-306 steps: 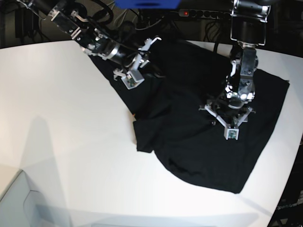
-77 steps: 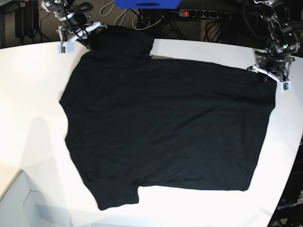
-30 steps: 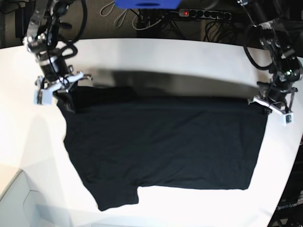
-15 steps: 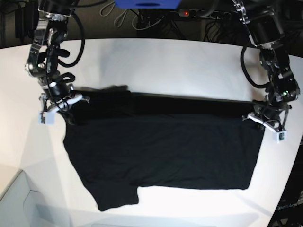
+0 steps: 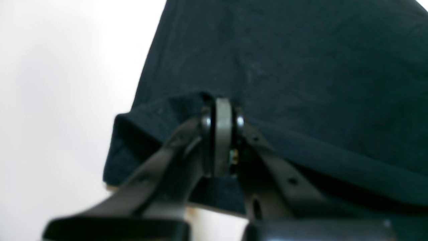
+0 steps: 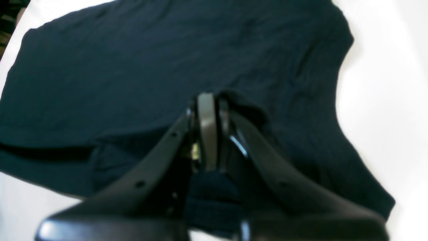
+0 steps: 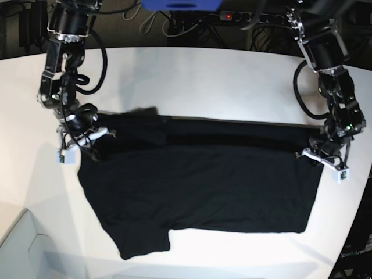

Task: Layout the t-shirt on the table in an organized manner, then fold the t-shirt properly
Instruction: 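Lift the shoulder edge with both grippers and fold it over the shirt body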

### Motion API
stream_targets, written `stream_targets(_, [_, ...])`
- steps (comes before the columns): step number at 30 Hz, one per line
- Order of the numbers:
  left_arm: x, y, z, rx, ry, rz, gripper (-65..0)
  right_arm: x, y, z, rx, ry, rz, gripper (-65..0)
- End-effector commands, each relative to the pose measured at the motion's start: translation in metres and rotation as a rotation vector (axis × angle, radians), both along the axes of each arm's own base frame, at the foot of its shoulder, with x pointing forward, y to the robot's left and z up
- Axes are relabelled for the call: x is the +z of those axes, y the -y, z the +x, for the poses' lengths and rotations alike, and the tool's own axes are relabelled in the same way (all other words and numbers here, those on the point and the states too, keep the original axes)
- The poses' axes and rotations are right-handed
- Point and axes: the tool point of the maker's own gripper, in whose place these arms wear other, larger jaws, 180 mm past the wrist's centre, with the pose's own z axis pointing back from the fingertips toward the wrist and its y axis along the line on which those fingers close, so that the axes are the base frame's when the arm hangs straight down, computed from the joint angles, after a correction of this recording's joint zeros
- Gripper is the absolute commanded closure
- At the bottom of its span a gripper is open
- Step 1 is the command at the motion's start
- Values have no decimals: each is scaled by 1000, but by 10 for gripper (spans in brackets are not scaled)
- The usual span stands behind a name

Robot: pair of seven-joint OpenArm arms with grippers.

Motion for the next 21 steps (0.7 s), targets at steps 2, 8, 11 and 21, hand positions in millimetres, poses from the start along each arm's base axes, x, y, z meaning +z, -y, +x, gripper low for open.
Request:
stream_targets(2, [20,-6,12,1,58,17,-9,14,4,13,-9,52,7,0])
stream_targets(8, [19,-7,12,6,56,16,-145,6,10,22,-16,27,14,0])
stream_targets(11, [20,-7,12,6,58,16,-190,10,12,28,-16,35,12,0])
stream_targets(21, [15,-9,3,11,42,15,-276,1,12,17,-25,13,19,-172])
